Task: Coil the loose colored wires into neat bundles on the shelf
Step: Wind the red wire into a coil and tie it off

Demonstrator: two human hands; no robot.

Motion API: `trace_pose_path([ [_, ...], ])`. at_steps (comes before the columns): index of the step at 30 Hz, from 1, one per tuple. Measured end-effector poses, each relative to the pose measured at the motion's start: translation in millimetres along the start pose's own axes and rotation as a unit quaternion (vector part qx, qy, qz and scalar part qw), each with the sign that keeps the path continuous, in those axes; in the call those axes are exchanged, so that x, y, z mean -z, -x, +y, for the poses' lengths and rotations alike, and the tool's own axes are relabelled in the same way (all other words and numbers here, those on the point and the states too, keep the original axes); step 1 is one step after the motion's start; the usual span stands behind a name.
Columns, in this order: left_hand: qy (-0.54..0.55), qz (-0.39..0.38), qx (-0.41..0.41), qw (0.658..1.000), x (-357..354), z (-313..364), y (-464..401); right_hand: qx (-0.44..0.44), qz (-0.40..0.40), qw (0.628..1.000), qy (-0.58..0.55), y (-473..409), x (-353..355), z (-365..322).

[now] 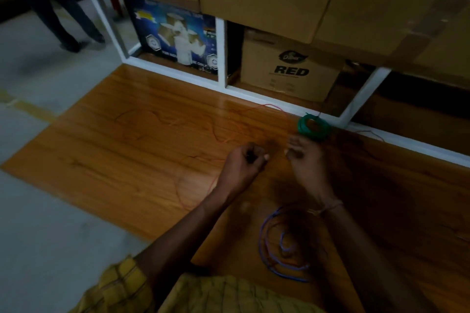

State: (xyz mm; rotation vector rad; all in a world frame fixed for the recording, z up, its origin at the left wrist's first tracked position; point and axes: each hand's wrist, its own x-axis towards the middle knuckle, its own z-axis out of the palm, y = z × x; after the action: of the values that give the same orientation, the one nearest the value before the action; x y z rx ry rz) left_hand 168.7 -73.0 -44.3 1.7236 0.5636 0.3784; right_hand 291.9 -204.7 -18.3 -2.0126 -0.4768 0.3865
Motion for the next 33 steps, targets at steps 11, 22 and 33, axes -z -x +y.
trace_pose_path([
  [11,-0.021,-0.069,0.006,0.997,111,-28,3,-0.009,-0.005,0.999,-0.036,2,-99,-40],
  [22,-0.045,-0.019,0.051,0.997,212,-67,-14,0.050,-0.088,0.995,0.017,-17,-195,-79],
  [33,-0.100,0.172,0.121,0.973,294,-121,-8,0.253,-0.130,0.878,0.385,-64,-288,-110],
])
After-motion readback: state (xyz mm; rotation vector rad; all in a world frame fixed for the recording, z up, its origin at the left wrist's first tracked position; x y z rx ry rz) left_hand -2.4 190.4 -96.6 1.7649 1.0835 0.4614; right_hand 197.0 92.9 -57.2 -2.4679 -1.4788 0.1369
